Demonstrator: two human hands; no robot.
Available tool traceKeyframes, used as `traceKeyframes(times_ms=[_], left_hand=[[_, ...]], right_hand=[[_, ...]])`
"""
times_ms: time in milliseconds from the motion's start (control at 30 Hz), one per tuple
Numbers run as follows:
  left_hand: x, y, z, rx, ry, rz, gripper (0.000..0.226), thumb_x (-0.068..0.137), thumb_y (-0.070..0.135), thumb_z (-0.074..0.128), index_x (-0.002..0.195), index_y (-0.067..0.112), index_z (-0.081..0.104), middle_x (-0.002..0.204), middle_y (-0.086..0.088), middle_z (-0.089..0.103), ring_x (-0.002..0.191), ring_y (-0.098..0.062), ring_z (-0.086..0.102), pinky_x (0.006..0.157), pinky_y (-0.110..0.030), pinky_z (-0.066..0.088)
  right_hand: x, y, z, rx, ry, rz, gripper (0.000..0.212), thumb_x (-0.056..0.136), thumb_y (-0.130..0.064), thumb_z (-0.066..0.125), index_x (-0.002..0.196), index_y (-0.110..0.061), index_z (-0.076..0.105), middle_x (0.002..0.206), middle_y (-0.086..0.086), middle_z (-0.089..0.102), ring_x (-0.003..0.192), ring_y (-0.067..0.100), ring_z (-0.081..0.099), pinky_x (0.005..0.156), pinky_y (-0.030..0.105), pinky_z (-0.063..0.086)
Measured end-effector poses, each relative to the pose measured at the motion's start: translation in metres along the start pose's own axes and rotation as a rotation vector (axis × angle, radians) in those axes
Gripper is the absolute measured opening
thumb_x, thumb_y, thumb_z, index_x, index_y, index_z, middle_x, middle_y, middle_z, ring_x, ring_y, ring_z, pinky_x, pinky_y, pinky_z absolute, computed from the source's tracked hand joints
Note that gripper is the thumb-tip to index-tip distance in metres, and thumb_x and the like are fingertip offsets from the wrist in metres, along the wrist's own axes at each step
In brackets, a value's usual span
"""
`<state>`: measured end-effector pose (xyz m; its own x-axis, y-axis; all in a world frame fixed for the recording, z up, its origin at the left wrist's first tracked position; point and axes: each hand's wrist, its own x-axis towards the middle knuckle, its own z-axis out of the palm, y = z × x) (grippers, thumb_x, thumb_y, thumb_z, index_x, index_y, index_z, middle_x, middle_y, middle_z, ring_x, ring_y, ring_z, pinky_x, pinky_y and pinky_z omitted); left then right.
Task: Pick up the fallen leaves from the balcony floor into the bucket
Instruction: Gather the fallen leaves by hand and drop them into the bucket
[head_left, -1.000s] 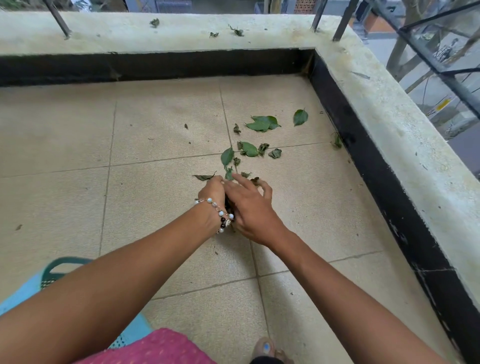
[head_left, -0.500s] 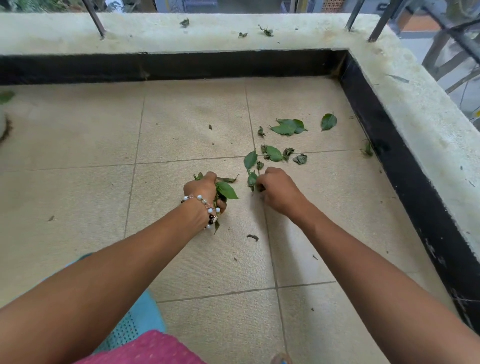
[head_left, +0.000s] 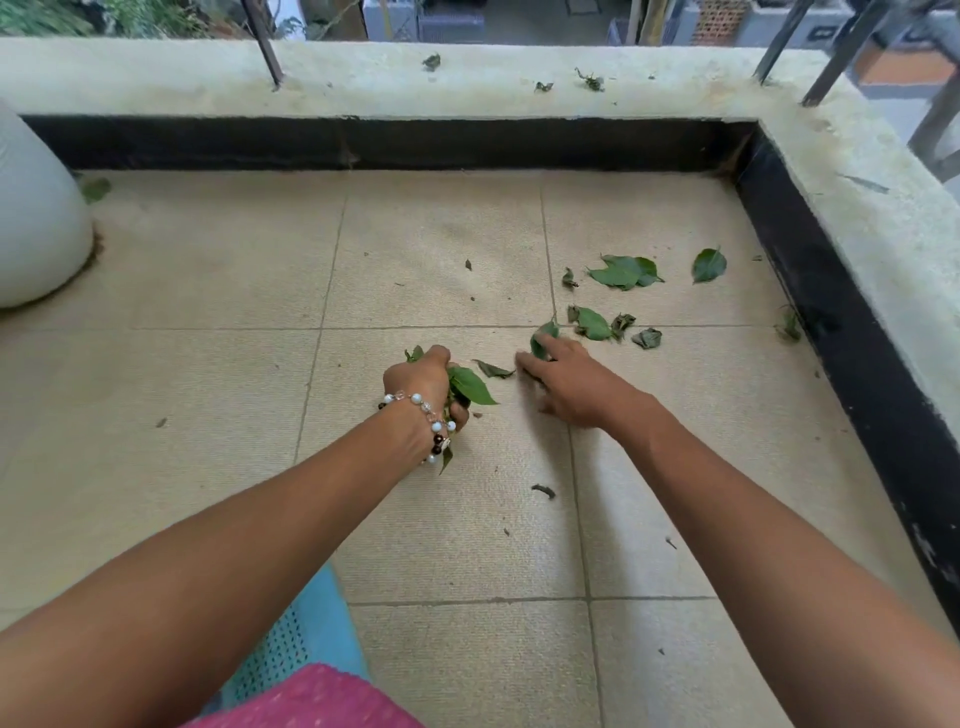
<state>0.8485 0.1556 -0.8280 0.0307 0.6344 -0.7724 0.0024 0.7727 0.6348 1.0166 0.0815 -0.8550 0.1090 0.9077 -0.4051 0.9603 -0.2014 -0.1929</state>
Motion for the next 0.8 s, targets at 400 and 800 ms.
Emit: traceKeyframes(times_ms=[400,800], left_hand=[[-0.001,-0.003,-0.004,0.040,0.018,0.009,0.019,0.087,0.016,0.061,0.073,0.005,0.053,0.065,-0.008,0.052,0.046,-0.019,0.043,0.040,-0.018,0.036],[0.002,0.000,-0.013,0.071,0.013,-0.002,0.019,0.087,0.019,0.061,0.076,0.005,0.055,0.070,-0.010,0.056,0.046,-0.020,0.045,0.039,-0.019,0.037]], right_hand=[[-0.014,-0.025,-0.005,0.541,0.584,0.088,0.015,0.085,-0.008,0.070,0.100,-0.006,0.075,0.096,0.007,0.072,0.085,0.013,0.061,0.081,0.022,0.045],[-0.012,-0.037,0.029,0.052,0.272,-0.055,0.023,0.096,-0.006,0.041,0.109,-0.006,0.060,0.110,0.012,0.054,0.101,0.027,0.050,0.079,0.030,0.041]])
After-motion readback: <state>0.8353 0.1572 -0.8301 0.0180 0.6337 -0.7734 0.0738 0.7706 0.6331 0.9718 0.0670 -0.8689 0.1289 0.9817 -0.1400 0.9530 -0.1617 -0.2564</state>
